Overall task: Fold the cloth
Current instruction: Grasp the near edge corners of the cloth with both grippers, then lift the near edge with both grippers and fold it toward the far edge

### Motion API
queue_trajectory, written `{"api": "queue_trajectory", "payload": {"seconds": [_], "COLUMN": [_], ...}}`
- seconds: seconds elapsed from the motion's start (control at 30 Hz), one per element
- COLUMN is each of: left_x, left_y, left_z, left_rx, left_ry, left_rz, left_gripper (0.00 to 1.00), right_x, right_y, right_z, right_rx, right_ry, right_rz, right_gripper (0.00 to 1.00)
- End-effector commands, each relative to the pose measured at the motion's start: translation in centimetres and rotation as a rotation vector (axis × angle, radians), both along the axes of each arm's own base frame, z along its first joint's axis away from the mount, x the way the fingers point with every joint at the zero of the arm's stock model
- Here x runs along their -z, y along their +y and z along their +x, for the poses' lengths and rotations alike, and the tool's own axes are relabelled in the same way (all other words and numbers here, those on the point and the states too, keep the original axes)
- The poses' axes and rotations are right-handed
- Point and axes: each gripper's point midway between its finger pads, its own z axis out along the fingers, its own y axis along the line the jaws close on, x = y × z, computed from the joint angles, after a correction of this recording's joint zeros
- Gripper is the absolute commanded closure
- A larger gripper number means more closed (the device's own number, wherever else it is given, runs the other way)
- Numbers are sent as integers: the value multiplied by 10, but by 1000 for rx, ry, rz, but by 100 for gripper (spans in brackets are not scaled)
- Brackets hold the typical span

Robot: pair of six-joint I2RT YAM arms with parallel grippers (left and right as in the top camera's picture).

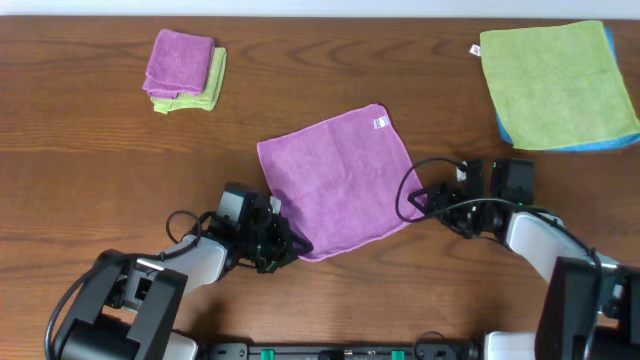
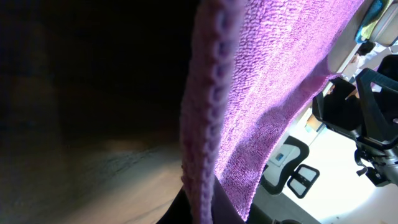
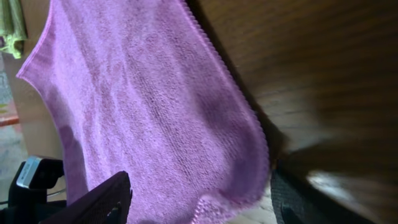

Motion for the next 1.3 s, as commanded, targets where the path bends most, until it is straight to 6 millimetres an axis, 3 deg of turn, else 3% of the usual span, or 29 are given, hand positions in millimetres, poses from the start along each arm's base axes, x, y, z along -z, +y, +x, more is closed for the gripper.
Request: {"api": "queue_trajectory", "payload": {"seconds": [0.0,0.17,0.3,0.33,0.73,0.97,1.27], "left_x": [2,1,1,0,-12,-26,-31], "left_y": [1,0,0,0,5,26,28], "left_z": [-5,-6,-6,-6,0,18,9], "left_rx": [17,20,28,36,44,-20,18], "left_ry": [9,11,2,-4,-34,-59,-60], "left_rz": [-10,-16,-18,-23,-101,-185,-234], "left_gripper": [94,94,94,94,94,94,94], "right_x": [17,17,15,15,-9,-41,-76], "right_y": [2,0,-1,-1,20,21,27], "right_z": [-8,-4,1,2,-10,-30,-69], "right_rx": [4,-16,-15,-16,-132,-172,-216], "right_ry": [60,26,1,-3,-58,-96,-117], "right_rz": [-21,-45,-49,-47,54,33,14], "right_gripper": [29,46,96,99,99,99,99]}}
